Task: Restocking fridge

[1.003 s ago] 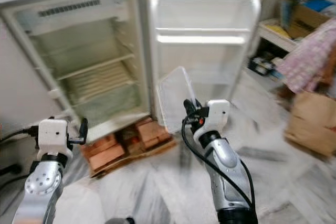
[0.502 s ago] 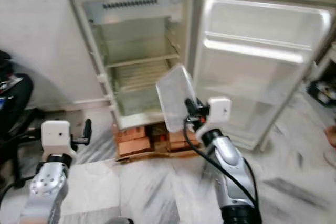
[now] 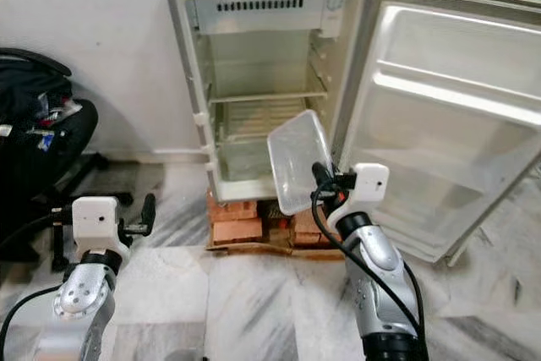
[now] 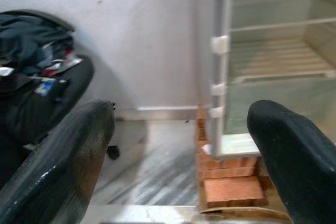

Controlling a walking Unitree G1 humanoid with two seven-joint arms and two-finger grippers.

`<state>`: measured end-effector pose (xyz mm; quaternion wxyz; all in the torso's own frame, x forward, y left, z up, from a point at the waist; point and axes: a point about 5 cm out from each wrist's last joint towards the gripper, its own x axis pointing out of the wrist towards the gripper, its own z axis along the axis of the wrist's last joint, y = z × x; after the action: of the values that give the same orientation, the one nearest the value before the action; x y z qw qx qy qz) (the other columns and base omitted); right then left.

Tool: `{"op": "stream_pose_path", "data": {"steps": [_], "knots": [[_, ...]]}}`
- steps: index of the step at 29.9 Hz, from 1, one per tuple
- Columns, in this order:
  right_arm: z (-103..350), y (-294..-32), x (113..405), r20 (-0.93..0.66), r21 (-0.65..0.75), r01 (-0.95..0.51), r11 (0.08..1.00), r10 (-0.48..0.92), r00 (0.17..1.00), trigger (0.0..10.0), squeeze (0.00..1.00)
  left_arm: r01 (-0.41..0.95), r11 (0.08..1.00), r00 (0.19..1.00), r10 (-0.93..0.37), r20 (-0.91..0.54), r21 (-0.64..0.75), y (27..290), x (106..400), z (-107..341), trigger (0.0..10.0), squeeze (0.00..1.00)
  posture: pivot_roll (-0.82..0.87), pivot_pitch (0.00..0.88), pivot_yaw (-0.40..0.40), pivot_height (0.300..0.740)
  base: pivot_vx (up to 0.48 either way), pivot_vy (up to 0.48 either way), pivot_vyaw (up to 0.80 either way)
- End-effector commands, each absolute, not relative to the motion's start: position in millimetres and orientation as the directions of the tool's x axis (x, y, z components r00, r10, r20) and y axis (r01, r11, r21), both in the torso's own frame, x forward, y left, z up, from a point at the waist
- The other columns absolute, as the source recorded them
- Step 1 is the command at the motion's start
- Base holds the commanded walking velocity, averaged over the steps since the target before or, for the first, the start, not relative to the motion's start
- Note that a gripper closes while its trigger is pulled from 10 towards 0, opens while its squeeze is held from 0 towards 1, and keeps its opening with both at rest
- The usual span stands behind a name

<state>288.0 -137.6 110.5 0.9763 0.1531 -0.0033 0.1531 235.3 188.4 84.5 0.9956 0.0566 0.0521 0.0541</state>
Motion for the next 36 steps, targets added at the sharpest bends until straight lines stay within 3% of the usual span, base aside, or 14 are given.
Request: {"op": "stream_pose_path", "data": {"steps": [1,13,23,36], "knots": [[108.4,-144.8,286.7,0.041,0.290,-0.284,0.914,0.284,0.958,10.0,0.00,-0.082,0.991,0.993,0.092,-0.080,0.110,184.1,238.0,89.1,10.0,0.00,0.05,0.020,-0.035,0.740,0.000,0.330,0.00],[109.0,-144.6,288.9,0.042,0.281,-0.291,0.915,0.291,0.956,10.0,0.00,-0.071,0.992,0.994,0.080,-0.080,0.106,181.8,238.8,89.2,10.0,0.00,0.05,0.017,-0.035,0.740,0.000,0.337,0.00],[109.6,-145.1,291.1,0.042,0.272,-0.288,0.918,0.288,0.957,10.0,0.00,-0.051,0.991,0.995,0.061,-0.080,0.122,179.9,238.7,89.0,10.0,0.00,0.05,0.014,-0.035,0.740,0.324,0.318,0.00],[109.7,-144.4,291.9,0.041,0.260,-0.291,0.921,0.291,0.956,10.0,0.00,-0.035,0.993,0.996,0.044,-0.079,0.114,176.2,239.3,88.9,10.0,0.00,0.05,0.016,-0.036,0.740,0.422,0.000,0.00]]}}
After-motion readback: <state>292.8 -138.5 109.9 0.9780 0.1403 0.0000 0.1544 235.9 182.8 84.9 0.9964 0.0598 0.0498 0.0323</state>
